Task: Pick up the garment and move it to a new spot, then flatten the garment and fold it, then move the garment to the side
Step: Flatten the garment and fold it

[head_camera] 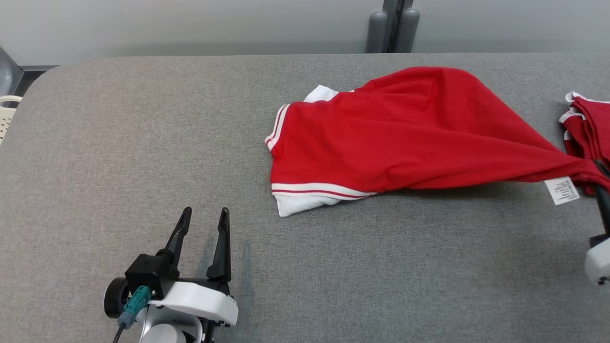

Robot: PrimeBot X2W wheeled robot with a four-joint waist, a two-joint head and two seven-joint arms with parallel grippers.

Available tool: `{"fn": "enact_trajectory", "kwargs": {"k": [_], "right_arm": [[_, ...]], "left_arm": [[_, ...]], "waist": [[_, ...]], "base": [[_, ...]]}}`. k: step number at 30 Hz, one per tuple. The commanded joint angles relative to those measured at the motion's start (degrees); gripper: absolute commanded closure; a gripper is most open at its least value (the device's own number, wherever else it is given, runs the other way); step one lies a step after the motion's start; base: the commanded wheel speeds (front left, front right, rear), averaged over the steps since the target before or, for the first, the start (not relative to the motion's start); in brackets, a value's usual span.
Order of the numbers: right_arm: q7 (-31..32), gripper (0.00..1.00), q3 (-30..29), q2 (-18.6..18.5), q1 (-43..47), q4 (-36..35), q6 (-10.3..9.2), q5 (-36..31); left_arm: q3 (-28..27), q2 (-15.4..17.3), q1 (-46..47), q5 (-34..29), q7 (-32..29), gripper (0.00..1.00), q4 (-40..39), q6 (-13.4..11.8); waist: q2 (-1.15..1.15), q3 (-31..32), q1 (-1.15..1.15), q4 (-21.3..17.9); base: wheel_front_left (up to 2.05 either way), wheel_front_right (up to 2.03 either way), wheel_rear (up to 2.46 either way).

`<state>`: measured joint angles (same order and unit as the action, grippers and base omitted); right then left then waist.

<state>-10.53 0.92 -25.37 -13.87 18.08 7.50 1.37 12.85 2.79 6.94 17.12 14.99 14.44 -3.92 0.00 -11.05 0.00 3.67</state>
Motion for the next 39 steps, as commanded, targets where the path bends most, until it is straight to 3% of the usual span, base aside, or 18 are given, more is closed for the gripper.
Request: {"fn": "enact_trajectory", "kwargs": {"k": [1,8,10,11,27,39], "right_arm": [[0.38,1.0,-0.77,-0.34,0.45,-0.59,0.0,-0.22],[1.89,0.98,-6.29,1.17,4.79,-2.58,0.0,-2.0],[3.12,0.51,-4.83,1.32,5.74,-1.73,0.0,-1.34],[3.24,0.0,-4.58,1.39,5.82,-1.62,0.0,-0.77],[-0.17,0.0,-7.61,4.5,9.74,-6.97,0.0,5.52],[-3.19,0.0,-5.69,13.39,11.11,-11.14,0.0,6.16]], "left_arm": [[-0.29,0.25,0.1,-0.15,0.27,0.0,-0.09,0.09],[-0.42,0.25,0.0,-0.59,0.27,0.0,-0.04,0.4],[-0.06,0.24,0.07,-0.71,0.27,0.0,0.18,0.51],[0.18,0.23,0.1,-0.8,0.27,0.0,0.29,0.63],[3.84,0.23,-1.85,1.33,0.26,0.0,4.77,1.93],[8.0,0.25,1.14,4.96,0.26,0.0,15.05,3.55]], "waist": [[0.0,-0.01,0.0,-0.11],[0.0,0.33,0.0,-0.72],[0.0,0.62,0.0,-0.89],[0.0,0.75,0.0,-1.01],[0.0,5.36,0.0,-8.46],[0.0,6.82,0.0,-12.9]], "base": [[0.0,0.0,0.0],[0.0,0.0,0.0],[0.0,0.0,0.0],[0.0,0.0,0.0],[0.0,0.0,0.0],[0.0,0.0,0.0]]}}
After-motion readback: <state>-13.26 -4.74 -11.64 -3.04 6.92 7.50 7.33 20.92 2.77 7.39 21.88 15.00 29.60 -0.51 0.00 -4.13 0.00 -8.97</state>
